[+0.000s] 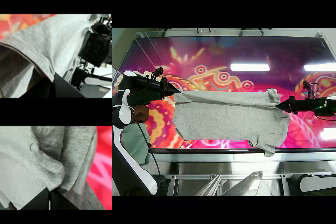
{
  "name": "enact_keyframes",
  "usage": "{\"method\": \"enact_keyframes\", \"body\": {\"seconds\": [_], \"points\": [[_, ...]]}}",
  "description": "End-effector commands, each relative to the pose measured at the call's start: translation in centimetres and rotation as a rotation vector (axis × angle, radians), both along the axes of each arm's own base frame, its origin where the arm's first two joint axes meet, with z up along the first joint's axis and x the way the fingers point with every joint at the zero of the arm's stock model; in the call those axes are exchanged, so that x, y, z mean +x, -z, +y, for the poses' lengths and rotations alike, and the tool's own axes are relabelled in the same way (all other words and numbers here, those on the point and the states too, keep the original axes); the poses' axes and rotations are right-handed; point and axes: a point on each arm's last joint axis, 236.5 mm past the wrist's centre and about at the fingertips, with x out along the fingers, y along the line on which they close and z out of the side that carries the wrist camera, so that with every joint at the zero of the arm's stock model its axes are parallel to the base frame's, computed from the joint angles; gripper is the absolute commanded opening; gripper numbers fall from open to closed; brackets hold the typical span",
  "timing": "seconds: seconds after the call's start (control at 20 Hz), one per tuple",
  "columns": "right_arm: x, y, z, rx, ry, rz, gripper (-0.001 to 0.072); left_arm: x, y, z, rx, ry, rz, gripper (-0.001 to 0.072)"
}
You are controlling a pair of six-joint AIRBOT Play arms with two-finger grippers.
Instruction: Fold the shirts.
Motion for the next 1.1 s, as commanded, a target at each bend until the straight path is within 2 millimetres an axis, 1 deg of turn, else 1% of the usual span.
{"method": "enact_keyframes", "body": {"seconds": [0.0, 0.05, 0.1, 0.15, 0.25, 0.3, 0.35, 0.4, 0.45, 0.5, 0.55, 0.6, 0.65, 0.7, 0.75, 0.8, 0.85, 0.9, 0.95, 1.0, 1.05], "points": [[0.9, -1.7, 0.2, 0.044, 0.036, -0.046, 0.0007, -0.4, -4.6, -1.6, -0.192, 0.023, -0.025, 0.0018], [1.8, -4.3, 0.6, 0.091, 0.039, -0.119, 0.0007, 0.6, -8.0, -2.2, -0.304, -0.008, -0.09, 0.0017], [2.6, -7.7, 0.9, 0.139, 0.038, -0.21, 0.0007, 1.3, -11.4, -2.4, -0.391, -0.026, -0.17, 0.0017], [3.1, -11.4, 0.8, 0.159, 0.04, -0.307, 0.0007, 1.4, -14.5, -2.6, -0.442, -0.028, -0.255, 0.0017], [3.3, -18.0, 0.3, 0.119, 0.049, -0.475, 0.0007, 0.5, -18.8, -2.9, -0.427, -0.003, -0.365, 0.0017], [2.8, -21.7, 0.2, 0.086, 0.05, -0.57, 0.0008, -0.2, -21.4, -3.2, -0.423, 0.015, -0.43, 0.0018], [2.0, -25.6, 0.3, 0.061, 0.056, -0.672, 0.0008, -1.3, -24.9, -4.1, -0.432, 0.045, -0.534, 0.0018], [0.6, -30.4, 0.5, 0.035, 0.065, -0.814, 0.0008, -3.0, -29.5, -5.0, -0.475, 0.075, -0.664, 0.0019], [-1.2, -35.4, 0.8, 0.007, 0.091, -0.963, 0.0008, -5.3, -34.1, -5.9, -0.521, 0.106, -0.785, 0.0019], [-3.1, -39.8, 0.9, -0.034, 0.129, -1.094, 0.0008, -8.3, -38.7, -7.1, -0.564, 0.148, -0.913, 0.002], [-5.3, -43.8, 1.1, -0.095, 0.173, -1.223, 0.0008, -12.2, -43.1, -8.3, -0.598, 0.198, -1.03, 0.002], [-7.8, -47.5, 1.4, -0.181, 0.225, -1.344, 0.0008, -16.2, -46.6, -9.3, -0.612, 0.246, -1.146, 0.002], [-10.4, -50.8, 1.6, -0.272, 0.286, -1.454, 0.0008, -19.9, -49.1, -10.1, -0.606, 0.282, -1.228, 0.002], [-12.8, -53.5, 2.1, -0.355, 0.331, -1.552, 0.0008, -23.3, -50.9, -10.6, -0.566, 0.309, -1.312, 0.002], [-15.2, -55.8, 2.6, -0.451, 0.377, -1.633, 0.0008, -26.0, -52.2, -10.8, -0.52, 0.32, -1.388, 0.002], [-16.8, -57.3, 2.8, -0.554, 0.409, -1.682, 0.0007, -28.1, -53.1, -10.9, -0.469, 0.318, -1.456, 0.002], [-17.9, -58.3, 3.0, -0.644, 0.426, -1.712, 0.0008, -29.7, -53.8, -10.8, -0.402, 0.3, -1.515, 0.002], [-18.5, -59.0, 3.4, -0.687, 0.417, -1.728, 0.0008, -30.5, -54.2, -10.4, -0.331, 0.266, -1.558, 0.0021], [-18.7, -59.4, 3.4, -0.718, 0.412, -1.735, 0.0008, -30.4, -54.4, -9.8, -0.262, 0.22, -1.573, 0.0021], [-18.3, -59.7, 3.1, -0.718, 0.412, -1.734, 0.0008, -29.9, -54.4, -8.9, -0.194, 0.165, -1.578, 0.0021], [-17.4, -59.7, 2.5, -0.701, 0.412, -1.719, 0.0008, -29.1, -54.3, -7.9, -0.143, 0.118, -1.578, 0.0021]]}}
